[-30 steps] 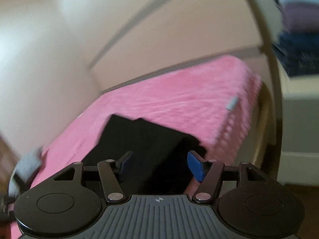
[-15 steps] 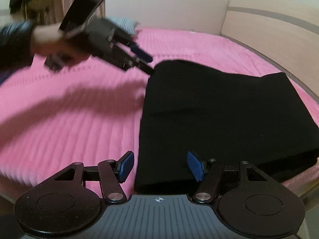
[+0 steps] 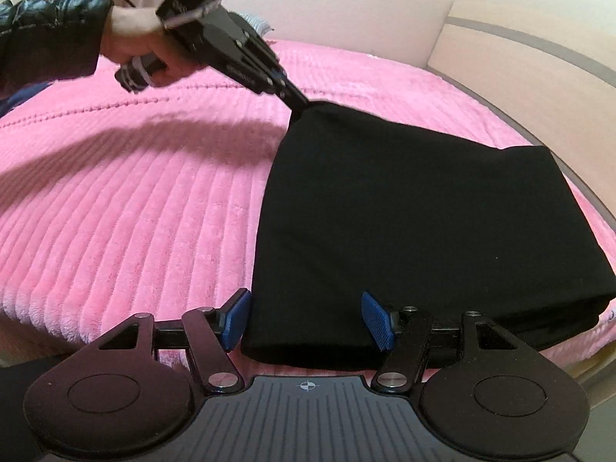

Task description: Fold clothes

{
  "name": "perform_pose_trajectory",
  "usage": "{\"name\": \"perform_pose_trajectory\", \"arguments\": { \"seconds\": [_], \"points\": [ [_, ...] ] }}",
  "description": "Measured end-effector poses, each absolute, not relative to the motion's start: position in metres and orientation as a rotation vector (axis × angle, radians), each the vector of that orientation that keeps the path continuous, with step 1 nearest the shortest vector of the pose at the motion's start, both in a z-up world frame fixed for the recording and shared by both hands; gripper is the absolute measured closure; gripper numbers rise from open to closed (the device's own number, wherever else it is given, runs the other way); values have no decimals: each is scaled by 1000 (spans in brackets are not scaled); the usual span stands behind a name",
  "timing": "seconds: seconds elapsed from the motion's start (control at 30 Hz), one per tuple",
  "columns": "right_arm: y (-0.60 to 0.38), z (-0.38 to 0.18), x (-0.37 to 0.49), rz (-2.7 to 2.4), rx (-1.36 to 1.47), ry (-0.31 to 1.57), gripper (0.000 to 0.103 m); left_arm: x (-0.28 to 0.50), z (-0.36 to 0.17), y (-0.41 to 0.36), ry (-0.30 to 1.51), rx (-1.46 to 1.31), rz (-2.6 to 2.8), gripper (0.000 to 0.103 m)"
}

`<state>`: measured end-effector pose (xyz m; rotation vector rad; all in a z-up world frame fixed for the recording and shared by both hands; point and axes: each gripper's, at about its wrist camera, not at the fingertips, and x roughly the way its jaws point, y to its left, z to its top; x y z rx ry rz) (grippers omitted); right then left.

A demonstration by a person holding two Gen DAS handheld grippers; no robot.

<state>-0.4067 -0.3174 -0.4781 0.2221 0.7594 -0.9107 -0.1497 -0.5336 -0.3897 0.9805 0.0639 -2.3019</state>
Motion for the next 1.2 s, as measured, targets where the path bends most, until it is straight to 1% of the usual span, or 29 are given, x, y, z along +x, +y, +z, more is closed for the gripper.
{"name": "perform_pose_trajectory", "arguments": {
  "seconds": [0.07, 0.17, 0.2, 0.27, 0.3, 0.37, 0.4, 0.43, 0.5, 0.57, 0.6, 0.63, 0.7, 0.77, 0.8, 0.83, 0.9, 0.93, 1.07, 1.13, 1.2],
  "points": [
    [-317, -480, -406, -910, 221, 761, 40, -152, -400, -536, 115, 997, -2270, 102],
    [-316, -474, -408, -909, 230, 757, 40, -147, -403, -547, 239, 966, -2222, 101],
    [-316, -474, -409, -910, 230, 759, 40, -143, -400, -550, 261, 952, -2165, 103],
    [-314, -475, -409, -912, 228, 758, 40, -133, -390, -556, 298, 888, -2115, 103],
    [-314, -475, -409, -914, 226, 756, 40, -126, -382, -557, 345, 825, -2137, 103],
    [-314, -477, -408, -917, 218, 756, 40, -129, -369, -554, 375, 760, -2200, 101],
    [-314, -478, -407, -919, 212, 758, 40, -139, -367, -553, 359, 778, -2235, 94],
    [-313, -478, -406, -922, 207, 760, 40, -150, -366, -552, 343, 797, -2269, 84],
    [-314, -477, -407, -922, 211, 758, 40, -173, -370, -551, 299, 867, -2315, 75],
    [-314, -476, -409, -918, 220, 754, 40, -194, -378, -553, 285, 927, -2343, 76],
    [-314, -476, -409, -915, 221, 754, 40, -204, -383, -552, 279, 958, -2350, 79],
    [-314, -476, -410, -912, 220, 752, 40, -211, -387, -554, 259, 998, -2353, 99],
    [-314, -477, -411, -908, 220, 743, 40, -214, -390, -557, 199, 1020, -2319, 98],
    [-315, -477, -412, -906, 222, 734, 40, -200, -392, -572, 311, 939, -2278, 98],
    [-315, -477, -413, -905, 224, 732, 40, -198, -396, -576, 329, 927, -2238, 100],
    [-315, -477, -412, -904, 224, 733, 40, -198, -399, -578, 317, 939, -2180, 103],
    [-315, -477, -413, -898, 229, 736, 40, -194, -404, -584, 325, 948, -2095, 103],
    [-315, -476, -414, -892, 230, 736, 40, -187, -402, -587, 370, 913, -2096, 103],
    [-315, -471, -418, -883, 253, 732, 40, -175, -377, -574, 380, 787, -2136, 103],
    [-313, -466, -418, -882, 273, 733, 40, -182, -366, -564, 402, 749, -2219, 103],
    [-314, -451, -427, -895, 344, 651, 40, -199, -363, -554, 382, 806, -2280, 101]
  ]
}}
